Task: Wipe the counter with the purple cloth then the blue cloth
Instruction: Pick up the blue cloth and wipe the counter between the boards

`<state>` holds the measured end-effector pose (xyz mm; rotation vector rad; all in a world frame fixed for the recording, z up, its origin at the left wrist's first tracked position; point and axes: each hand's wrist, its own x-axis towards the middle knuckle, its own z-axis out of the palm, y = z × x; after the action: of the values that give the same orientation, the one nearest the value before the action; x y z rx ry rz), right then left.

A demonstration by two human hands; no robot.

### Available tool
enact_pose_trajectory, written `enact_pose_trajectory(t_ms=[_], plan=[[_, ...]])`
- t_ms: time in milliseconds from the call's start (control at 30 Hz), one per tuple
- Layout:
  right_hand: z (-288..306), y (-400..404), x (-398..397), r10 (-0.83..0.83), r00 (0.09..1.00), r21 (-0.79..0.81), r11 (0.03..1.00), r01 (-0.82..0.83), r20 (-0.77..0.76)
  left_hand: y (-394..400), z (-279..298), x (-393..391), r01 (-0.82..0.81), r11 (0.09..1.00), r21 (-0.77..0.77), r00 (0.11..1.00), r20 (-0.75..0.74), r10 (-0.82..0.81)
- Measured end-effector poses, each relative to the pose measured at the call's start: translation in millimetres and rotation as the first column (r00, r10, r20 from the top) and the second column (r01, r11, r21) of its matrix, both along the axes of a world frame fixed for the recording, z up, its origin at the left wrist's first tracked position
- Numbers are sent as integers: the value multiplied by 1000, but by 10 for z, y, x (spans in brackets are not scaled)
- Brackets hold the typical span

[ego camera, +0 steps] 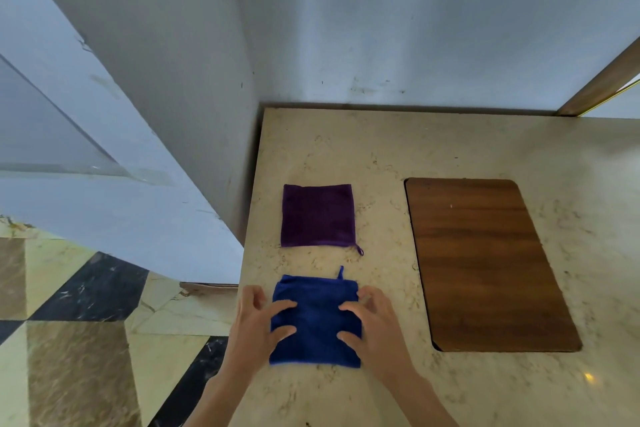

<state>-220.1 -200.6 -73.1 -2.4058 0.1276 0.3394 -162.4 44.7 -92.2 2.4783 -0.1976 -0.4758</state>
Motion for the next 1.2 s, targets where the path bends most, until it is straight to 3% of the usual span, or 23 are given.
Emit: enact_pose_trajectory(t_ms=[267,367,500,633,1000,1200], plan=[[74,96,128,-48,998,-84,995,50,28,-143,118,166,-52,999,10,999,-17,52],[144,137,168,-171,985,1,985,171,-35,-175,232,186,-87,995,-54,995,-47,84],[382,101,217,-131,990,139,981,137,-52,-212,566,240,-169,967,-192,980,-135,145],[724,41,184,-195,978,242,948,209,-80,-238,982,254,-211,926,-314,973,-155,169],[1928,-136,112,-334,933,476,848,234,135,-399,2175,269,-242,761,-602,964,-236,120],[2371,-292,-42,-403,887,483,837,257,227,-674,2586,256,-138,761,-634,980,-198,12]])
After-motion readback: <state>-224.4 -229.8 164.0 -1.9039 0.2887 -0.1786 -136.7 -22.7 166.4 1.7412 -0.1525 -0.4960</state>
